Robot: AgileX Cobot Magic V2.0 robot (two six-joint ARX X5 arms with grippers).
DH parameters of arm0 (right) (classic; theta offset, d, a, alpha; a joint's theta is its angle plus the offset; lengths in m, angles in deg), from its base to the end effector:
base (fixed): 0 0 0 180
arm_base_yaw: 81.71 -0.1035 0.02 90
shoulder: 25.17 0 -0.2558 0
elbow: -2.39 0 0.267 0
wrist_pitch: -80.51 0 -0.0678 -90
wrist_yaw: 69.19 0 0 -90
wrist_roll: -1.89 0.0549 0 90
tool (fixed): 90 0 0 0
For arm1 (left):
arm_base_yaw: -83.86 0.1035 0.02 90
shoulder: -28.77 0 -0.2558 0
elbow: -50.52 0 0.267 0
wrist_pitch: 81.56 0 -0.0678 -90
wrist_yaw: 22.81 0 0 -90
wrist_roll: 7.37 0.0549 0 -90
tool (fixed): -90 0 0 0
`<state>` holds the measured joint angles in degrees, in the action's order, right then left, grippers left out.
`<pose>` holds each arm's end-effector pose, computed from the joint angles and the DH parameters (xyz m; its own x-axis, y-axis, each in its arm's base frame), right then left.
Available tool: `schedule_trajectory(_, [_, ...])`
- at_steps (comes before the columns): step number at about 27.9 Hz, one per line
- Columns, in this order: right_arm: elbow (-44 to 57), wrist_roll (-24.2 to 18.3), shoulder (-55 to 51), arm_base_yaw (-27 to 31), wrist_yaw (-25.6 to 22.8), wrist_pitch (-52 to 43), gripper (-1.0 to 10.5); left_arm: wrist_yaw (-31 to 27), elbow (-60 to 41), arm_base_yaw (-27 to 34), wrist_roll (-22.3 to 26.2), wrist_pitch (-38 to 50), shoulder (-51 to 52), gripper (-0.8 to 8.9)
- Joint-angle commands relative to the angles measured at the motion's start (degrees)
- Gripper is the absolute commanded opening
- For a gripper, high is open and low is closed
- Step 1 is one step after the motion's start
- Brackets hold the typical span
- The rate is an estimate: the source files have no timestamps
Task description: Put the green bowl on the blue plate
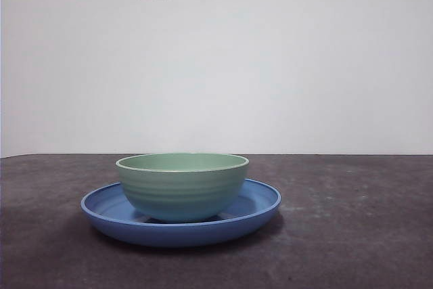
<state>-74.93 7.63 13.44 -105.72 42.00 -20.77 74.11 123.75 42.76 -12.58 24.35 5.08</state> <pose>0.1012 0.0668 0.3536 0.5053 0.6208 -0.5995 -0.5704 0.7615 0.3078 0.0486 -0.0512 0.3586 0.6012 -0.6844 -0.4125 0.7037 0.6980 -0.1324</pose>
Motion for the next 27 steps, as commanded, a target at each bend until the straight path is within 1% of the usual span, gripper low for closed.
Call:
schedule_trajectory(1, [-0.44, -0.46, -0.11, -0.39, -0.04, -0.52, 5.9, -0.20, 0.42, -0.33, 0.68, 0.70, -0.22, 5.93])
schedule_trajectory(2, [-0.44, -0.35, -0.20, -0.39, -0.04, -0.52, 5.9, -0.20, 0.42, -0.33, 0.70, 0.70, -0.22, 5.87])
schedule_trajectory(3, [-0.44, -0.15, -0.20, -0.39, -0.04, -0.52, 5.9, -0.20, 0.42, -0.33, 0.68, 0.68, -0.22, 5.61])
schedule_trajectory(4, [-0.44, 0.15, -0.20, -0.39, -0.04, -0.48, 5.5, -0.20, 0.42, -0.33, 0.68, 0.66, -0.22, 4.74])
schedule_trajectory(5, [-0.44, 0.39, -0.20, -0.39, 0.00, -0.39, 3.9, -0.20, 0.42, -0.31, 0.68, 0.52, -0.22, 2.78])
schedule_trajectory(6, [-0.44, 0.28, -0.17, -0.39, 0.00, -0.28, 1.6, -0.20, 0.42, -0.33, 0.76, 0.37, -0.22, 0.28])
schedule_trajectory(7, [-0.44, 0.22, -0.17, -0.39, -0.02, -0.28, -0.2, -0.20, 0.42, -0.31, 0.66, 0.33, -0.22, 0.26])
schedule_trajectory(8, [-0.44, -0.20, -0.17, -0.39, -0.04, -0.37, 0.4, -0.20, 0.42, -0.33, 0.72, 0.37, -0.22, 0.31])
schedule_trajectory(9, [-0.44, -0.20, -0.17, -0.39, -0.02, -0.52, 0.4, -0.17, 0.42, -0.33, 0.68, 0.37, -0.22, 0.04])
schedule_trajectory(27, [-0.48, -0.20, -0.17, -0.39, -0.04, -0.52, 0.4, -0.17, 0.44, -0.33, 0.68, 0.37, -0.20, 0.06])
